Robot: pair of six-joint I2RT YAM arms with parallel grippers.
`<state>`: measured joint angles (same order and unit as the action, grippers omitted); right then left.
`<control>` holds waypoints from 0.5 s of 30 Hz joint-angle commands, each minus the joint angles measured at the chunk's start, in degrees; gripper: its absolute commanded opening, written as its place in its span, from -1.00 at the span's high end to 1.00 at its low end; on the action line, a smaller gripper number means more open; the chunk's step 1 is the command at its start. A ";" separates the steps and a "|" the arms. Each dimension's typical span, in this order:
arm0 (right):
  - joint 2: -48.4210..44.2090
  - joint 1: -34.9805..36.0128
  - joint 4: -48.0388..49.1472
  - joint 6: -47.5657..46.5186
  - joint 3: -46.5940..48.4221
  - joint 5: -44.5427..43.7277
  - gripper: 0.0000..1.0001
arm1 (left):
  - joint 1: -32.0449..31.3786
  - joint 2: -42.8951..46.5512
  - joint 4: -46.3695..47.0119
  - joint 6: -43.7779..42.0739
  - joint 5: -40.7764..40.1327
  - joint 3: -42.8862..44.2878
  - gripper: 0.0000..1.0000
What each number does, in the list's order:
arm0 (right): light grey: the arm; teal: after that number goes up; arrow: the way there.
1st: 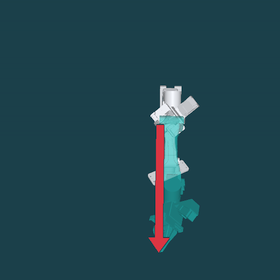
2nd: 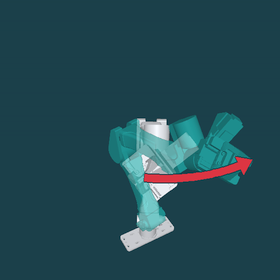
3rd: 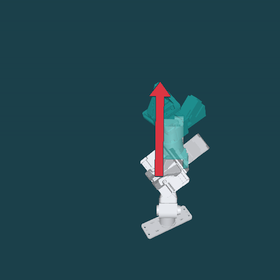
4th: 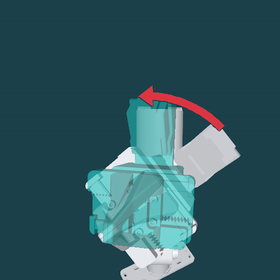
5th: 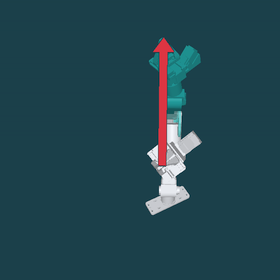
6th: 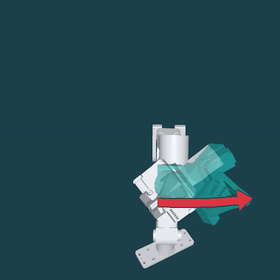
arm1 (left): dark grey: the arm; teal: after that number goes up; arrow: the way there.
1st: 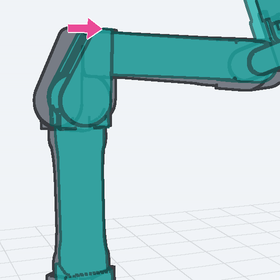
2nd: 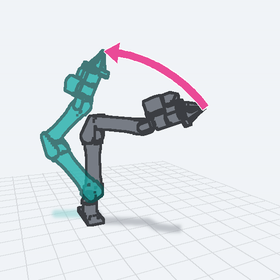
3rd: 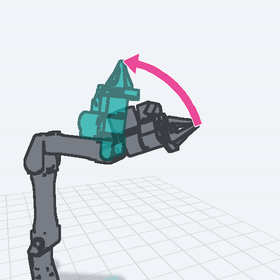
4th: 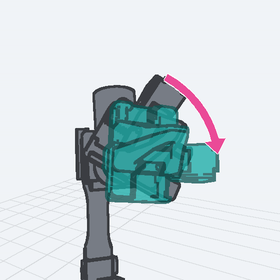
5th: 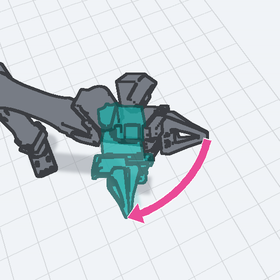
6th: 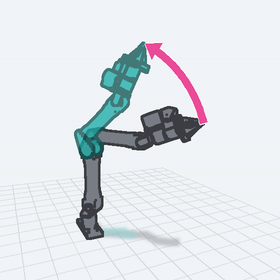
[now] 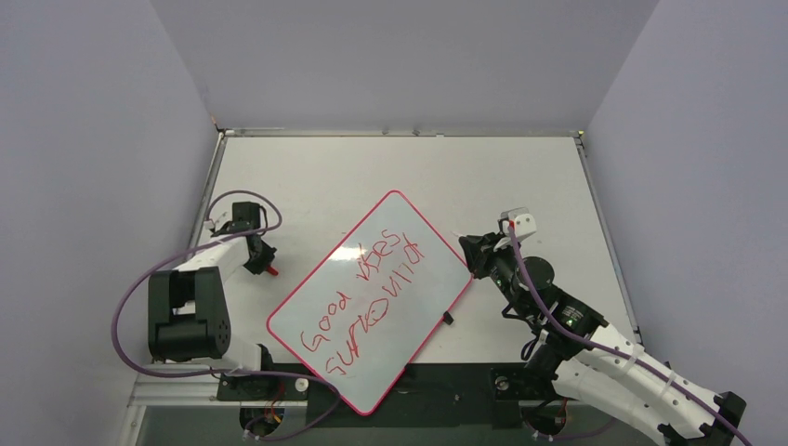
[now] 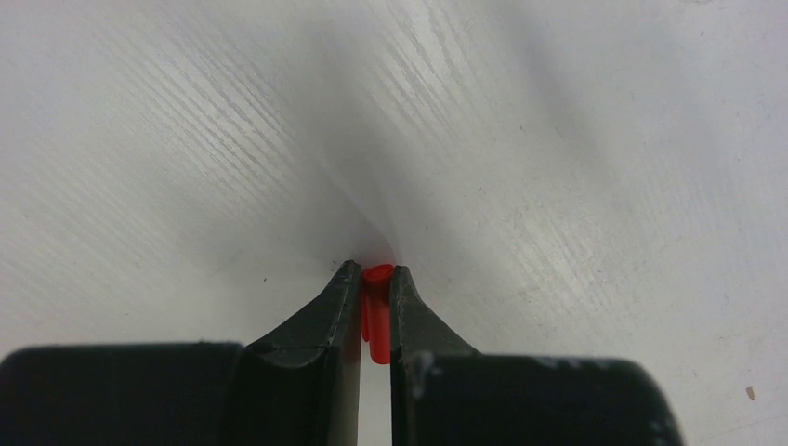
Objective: Write a sentence on the whiteboard
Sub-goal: Pick up the pen cap from the center of the board.
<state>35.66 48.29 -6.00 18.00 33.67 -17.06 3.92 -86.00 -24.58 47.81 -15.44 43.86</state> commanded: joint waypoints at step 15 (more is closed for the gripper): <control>5.45 -0.07 10.81 1.78 5.53 15.15 1.00 | 10.06 32.88 -3.33 -8.03 4.52 2.44 1.00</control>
<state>39.53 48.03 -2.70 18.74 35.97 -8.47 11.99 -59.77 -28.42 43.40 -13.26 43.64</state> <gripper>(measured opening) 0.100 0.065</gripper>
